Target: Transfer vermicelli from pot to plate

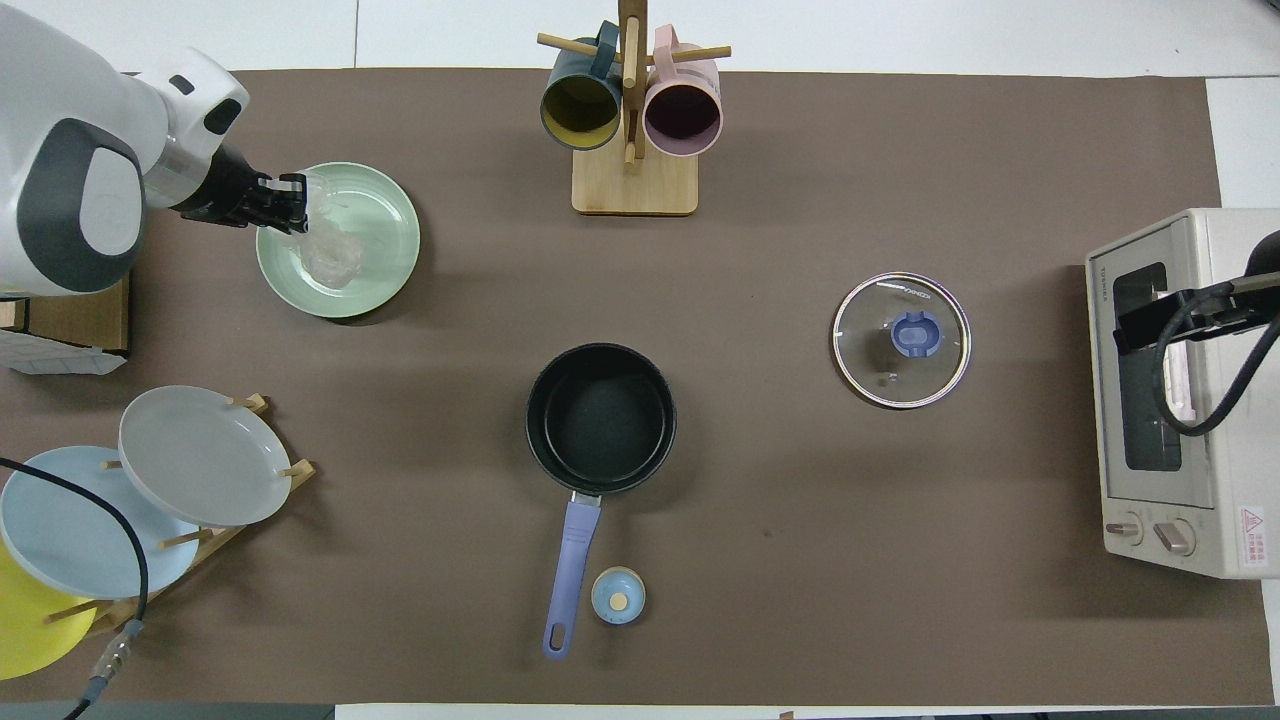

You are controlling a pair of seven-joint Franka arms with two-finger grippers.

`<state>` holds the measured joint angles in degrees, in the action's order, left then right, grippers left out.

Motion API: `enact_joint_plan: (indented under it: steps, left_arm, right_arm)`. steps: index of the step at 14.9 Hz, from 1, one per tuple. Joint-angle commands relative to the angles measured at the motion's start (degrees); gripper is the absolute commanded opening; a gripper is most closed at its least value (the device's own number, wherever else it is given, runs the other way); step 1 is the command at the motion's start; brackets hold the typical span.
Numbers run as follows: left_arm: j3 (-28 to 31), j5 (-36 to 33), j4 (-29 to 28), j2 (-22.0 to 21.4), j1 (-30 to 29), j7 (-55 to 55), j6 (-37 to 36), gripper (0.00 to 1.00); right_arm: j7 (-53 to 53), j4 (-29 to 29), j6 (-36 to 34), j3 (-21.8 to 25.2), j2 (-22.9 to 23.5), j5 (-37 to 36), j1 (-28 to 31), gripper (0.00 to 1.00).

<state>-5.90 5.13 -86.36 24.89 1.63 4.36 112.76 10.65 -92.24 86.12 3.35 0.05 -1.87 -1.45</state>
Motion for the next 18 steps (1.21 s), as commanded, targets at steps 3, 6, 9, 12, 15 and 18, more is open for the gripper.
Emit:
enact_joint_plan:
  steps: [3,6,9,12,15,18]
  left_arm:
    - [-0.3,-0.2,-2.0,3.1,-0.7,-3.3,5.9,0.0]
    - [-0.1,-0.2,-6.9,2.3,-1.0,-3.8,11.3,0.0]
    - [0.1,-0.3,-5.4,1.7,-0.5,-3.7,8.0,1.0]
    - [0.4,-4.0,-4.3,-2.9,-0.7,-3.0,2.1,1.0]
    - [0.4,-4.3,-4.1,-9.7,-0.9,-1.1,-6.6,1.0]
    - [0.4,-4.5,-4.8,-17.7,-1.0,-1.0,-14.6,1.0]
  right_arm:
    - [-0.8,-0.4,0.6,-0.4,-0.7,-0.2,0.0,1.0]
    - [-0.8,-0.4,0.7,-0.4,-0.7,-0.2,0.0,1.0]
    - [-0.8,-0.4,0.6,-0.4,-0.7,-0.2,0.0,1.0]
    - [-0.8,-0.4,0.6,-0.4,-0.7,-0.2,0.0,1.0]
    - [-0.8,-0.3,0.7,-0.4,-0.7,-0.2,-0.1,1.0]
    - [-0.8,-0.2,0.7,-0.4,-0.7,-0.2,-0.1,1.0]
